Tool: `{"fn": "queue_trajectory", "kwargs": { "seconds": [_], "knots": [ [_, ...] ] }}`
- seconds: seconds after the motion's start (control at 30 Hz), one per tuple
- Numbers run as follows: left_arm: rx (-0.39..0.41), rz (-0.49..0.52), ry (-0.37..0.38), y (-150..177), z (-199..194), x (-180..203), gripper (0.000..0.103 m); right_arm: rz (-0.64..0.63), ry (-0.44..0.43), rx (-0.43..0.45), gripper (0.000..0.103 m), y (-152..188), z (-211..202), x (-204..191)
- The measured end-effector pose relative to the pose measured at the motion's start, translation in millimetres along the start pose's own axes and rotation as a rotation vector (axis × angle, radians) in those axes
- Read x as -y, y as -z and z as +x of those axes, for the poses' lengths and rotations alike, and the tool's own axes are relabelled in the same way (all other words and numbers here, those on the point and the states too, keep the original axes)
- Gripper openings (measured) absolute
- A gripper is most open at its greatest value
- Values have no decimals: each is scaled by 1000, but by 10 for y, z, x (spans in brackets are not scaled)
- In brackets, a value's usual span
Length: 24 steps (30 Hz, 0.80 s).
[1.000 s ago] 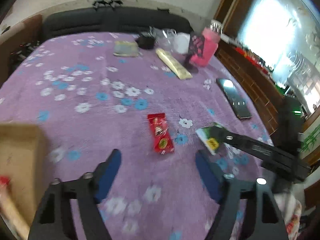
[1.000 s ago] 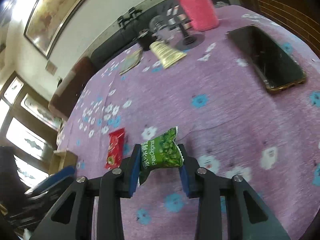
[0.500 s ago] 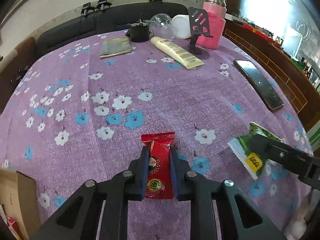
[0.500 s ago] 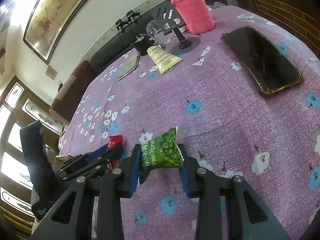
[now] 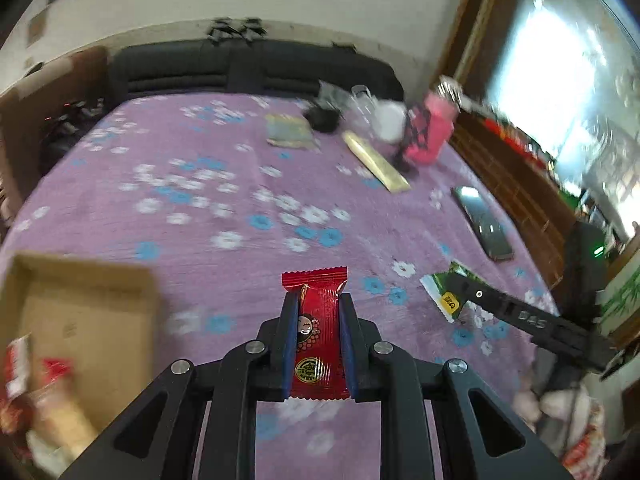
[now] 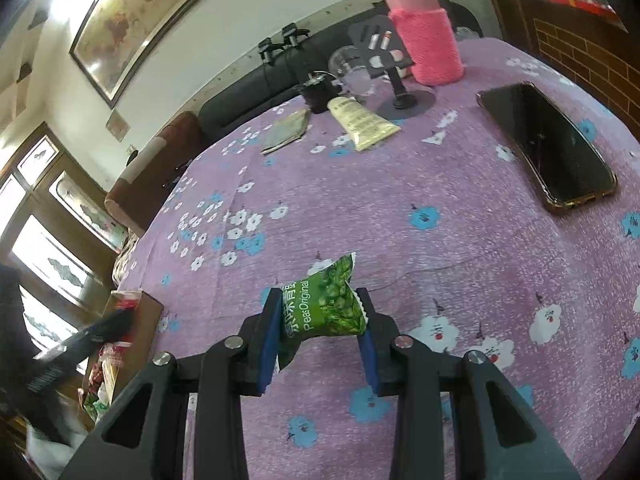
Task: Organize snacks
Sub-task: 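Carry both bags over the box and open both grippers to drop them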
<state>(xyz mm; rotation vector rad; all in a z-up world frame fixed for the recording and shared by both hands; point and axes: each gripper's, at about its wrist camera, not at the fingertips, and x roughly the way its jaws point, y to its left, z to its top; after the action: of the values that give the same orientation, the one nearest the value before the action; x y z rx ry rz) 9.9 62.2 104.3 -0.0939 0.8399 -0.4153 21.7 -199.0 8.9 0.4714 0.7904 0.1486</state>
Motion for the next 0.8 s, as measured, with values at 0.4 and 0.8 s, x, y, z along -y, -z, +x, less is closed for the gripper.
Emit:
{"fn": "queue_trajectory", "kwargs": {
  "seconds": [0.4, 0.8],
  "knots": [
    [75, -202, -196, 223, -865, -1476, 19, -222, -127, -93, 34, 236, 92, -1233],
    [11, -322, -189, 236, -457, -2068, 20, -466, -182, -252, 34, 546, 854, -2760]
  ]
}}
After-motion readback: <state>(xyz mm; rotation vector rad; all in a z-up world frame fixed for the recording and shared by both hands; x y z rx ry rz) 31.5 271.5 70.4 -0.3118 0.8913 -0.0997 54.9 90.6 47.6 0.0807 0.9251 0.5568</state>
